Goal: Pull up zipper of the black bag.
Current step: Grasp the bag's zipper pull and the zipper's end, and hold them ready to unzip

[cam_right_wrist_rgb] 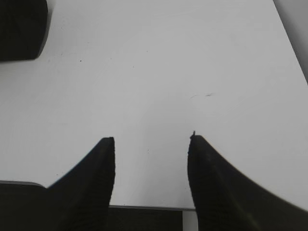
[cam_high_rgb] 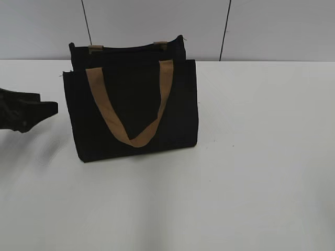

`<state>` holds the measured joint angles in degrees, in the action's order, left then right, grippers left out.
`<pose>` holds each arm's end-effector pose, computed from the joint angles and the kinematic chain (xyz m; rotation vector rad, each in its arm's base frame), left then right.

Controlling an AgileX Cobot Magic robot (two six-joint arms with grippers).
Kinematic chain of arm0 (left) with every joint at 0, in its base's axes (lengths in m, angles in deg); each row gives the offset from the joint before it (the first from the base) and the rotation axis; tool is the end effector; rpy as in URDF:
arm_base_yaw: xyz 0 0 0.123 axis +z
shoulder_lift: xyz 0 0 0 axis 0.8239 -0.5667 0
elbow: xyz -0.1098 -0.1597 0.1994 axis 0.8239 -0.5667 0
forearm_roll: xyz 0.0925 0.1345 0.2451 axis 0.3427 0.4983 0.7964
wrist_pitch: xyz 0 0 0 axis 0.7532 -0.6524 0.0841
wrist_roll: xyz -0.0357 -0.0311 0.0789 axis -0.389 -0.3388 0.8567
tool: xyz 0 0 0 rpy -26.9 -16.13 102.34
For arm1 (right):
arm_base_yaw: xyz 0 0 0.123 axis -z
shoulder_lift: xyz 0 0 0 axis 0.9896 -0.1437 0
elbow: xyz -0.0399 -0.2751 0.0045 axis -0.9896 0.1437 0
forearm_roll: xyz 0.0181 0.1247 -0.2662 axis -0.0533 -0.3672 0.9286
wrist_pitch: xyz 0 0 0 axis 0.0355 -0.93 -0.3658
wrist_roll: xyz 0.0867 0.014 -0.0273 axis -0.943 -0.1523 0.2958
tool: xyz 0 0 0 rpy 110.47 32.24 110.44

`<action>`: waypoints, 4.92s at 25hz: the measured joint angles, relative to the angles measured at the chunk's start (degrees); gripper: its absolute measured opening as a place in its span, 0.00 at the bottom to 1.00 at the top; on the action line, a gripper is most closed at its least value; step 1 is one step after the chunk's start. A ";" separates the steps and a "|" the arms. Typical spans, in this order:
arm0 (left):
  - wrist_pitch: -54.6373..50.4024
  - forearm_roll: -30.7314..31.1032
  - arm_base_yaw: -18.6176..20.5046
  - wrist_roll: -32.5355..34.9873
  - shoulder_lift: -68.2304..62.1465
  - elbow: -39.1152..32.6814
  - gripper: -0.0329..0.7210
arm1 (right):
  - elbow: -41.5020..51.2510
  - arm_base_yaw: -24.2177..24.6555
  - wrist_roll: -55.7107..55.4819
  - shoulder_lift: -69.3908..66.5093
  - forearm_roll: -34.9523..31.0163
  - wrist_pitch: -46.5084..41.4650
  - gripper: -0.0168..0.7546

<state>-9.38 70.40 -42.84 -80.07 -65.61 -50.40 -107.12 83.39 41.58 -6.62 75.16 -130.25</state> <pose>0.3122 -0.0011 0.1007 0.5256 1.8317 -0.5596 0.0425 0.0060 0.2856 -0.1217 2.0937 0.0060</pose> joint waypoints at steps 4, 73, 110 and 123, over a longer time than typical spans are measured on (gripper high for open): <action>1.34 7.58 0.00 -2.40 -6.28 4.23 0.79 | 0.00 0.00 0.00 0.00 0.00 0.00 0.51; -6.89 25.16 -5.29 -28.85 21.03 13.44 0.07 | 0.00 0.00 0.00 0.00 0.00 0.00 0.51; -4.54 24.53 -5.29 -28.99 23.74 13.39 0.07 | -0.35 0.00 4.66 -2.00 -5.76 1.01 0.51; -4.49 24.44 -5.29 -28.99 23.74 13.39 0.07 | -7.75 -0.31 27.09 -30.01 -22.25 15.42 0.51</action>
<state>-13.87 94.84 -48.13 -109.06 -41.87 -37.01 -114.88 83.08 68.68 -36.62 52.91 -114.84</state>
